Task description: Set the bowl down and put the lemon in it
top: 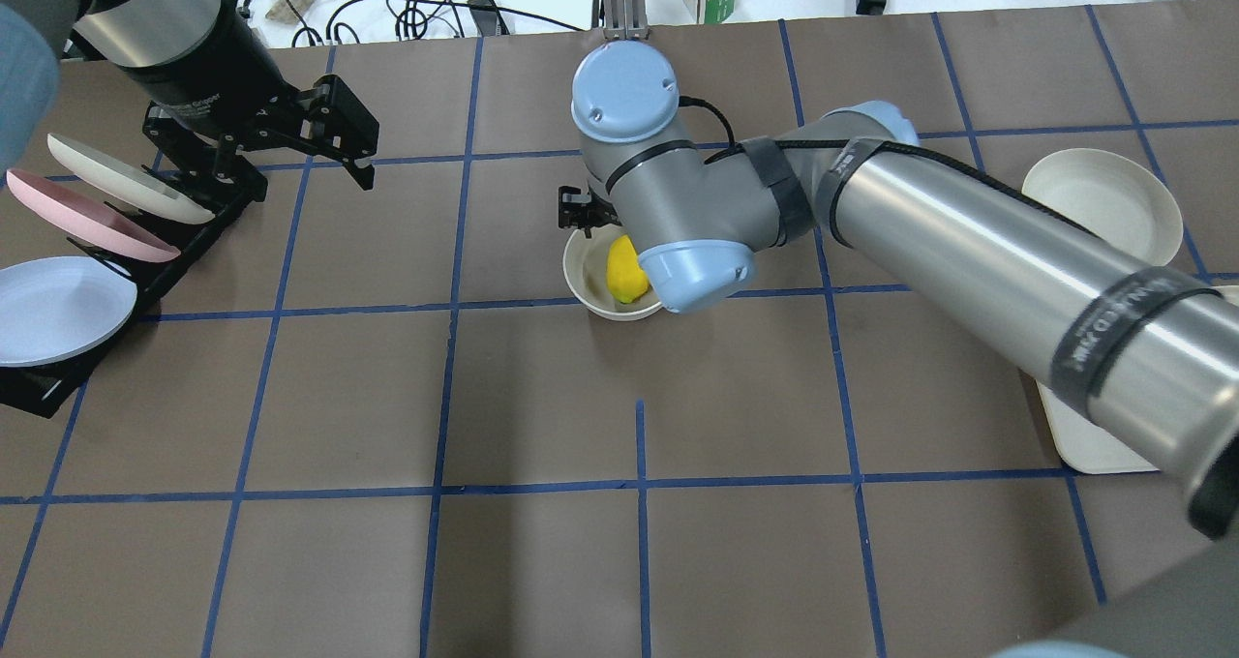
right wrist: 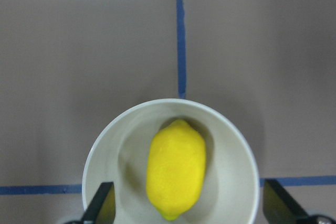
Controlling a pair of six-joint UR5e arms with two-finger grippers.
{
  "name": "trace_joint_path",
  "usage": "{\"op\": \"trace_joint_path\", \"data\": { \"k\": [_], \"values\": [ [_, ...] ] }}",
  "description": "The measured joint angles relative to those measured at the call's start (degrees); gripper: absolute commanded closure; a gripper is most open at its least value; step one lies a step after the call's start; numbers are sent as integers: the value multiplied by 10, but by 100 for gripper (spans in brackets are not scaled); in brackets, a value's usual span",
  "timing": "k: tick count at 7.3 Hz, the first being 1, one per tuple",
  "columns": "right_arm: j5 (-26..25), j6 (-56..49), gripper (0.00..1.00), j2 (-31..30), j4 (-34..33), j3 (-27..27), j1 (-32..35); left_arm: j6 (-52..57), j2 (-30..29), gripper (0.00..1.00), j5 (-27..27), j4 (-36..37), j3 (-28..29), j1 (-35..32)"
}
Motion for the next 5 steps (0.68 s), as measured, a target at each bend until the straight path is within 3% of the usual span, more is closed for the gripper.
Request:
{"op": "trace_joint_path", "data": {
  "k": [1,3,5],
  "values": [
    [2,-7,0,-56,56,-1,-22,0,2,0,1,0,-2,0],
    [3,-56,0,-177,241,-1,-88,-2,1,0,23,1,-11,0],
    [5,-119,0,-238,324,-6,-159,-5,-3,0,39,7,-21,0]
  ]
}}
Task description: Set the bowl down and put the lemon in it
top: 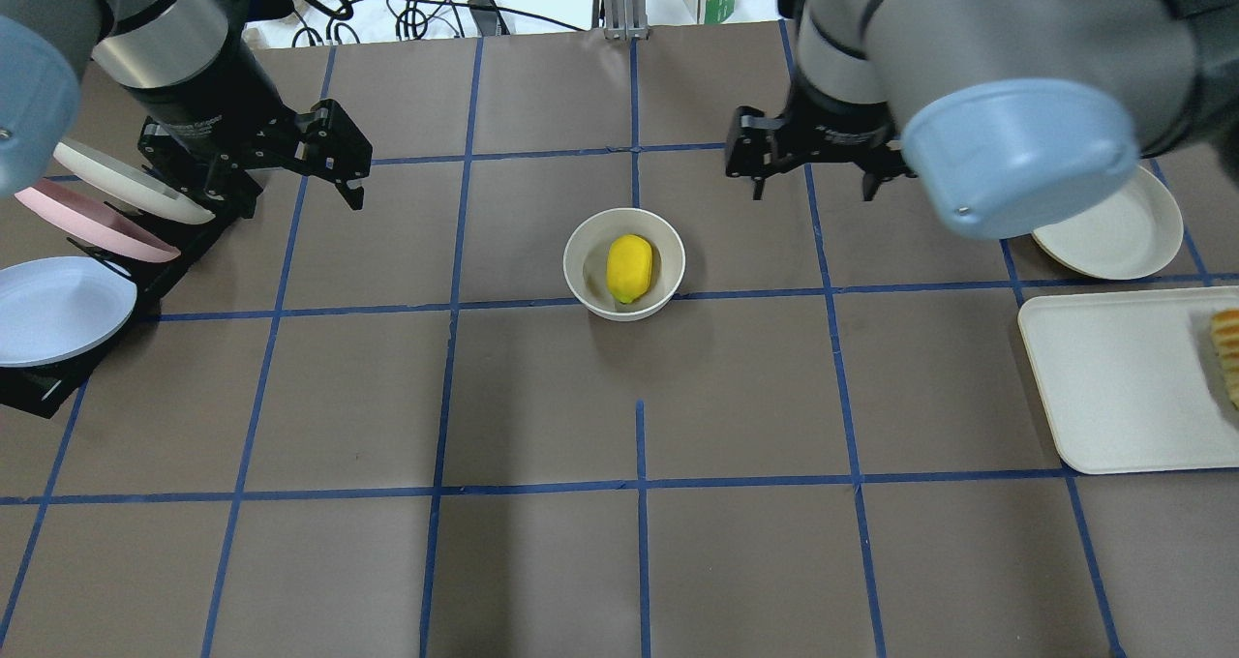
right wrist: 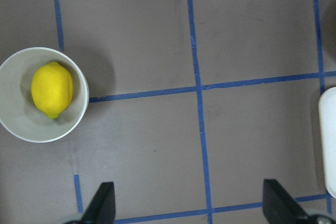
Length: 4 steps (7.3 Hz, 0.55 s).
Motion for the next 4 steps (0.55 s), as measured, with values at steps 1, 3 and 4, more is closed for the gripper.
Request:
{"op": "trace_joint_path", "data": {
  "k": [1,3,4],
  "values": [
    [1,-21,0,-12,18,-3,-22,0,-1,0,1,1,-1,0],
    [1,-69,0,-19,35,-5,-35,-1,-3,0,1,2,-2,-1],
    [1,-76,0,-21,36,-5,-36,-1,-4,0,1,2,-2,-1]
  ]
}}
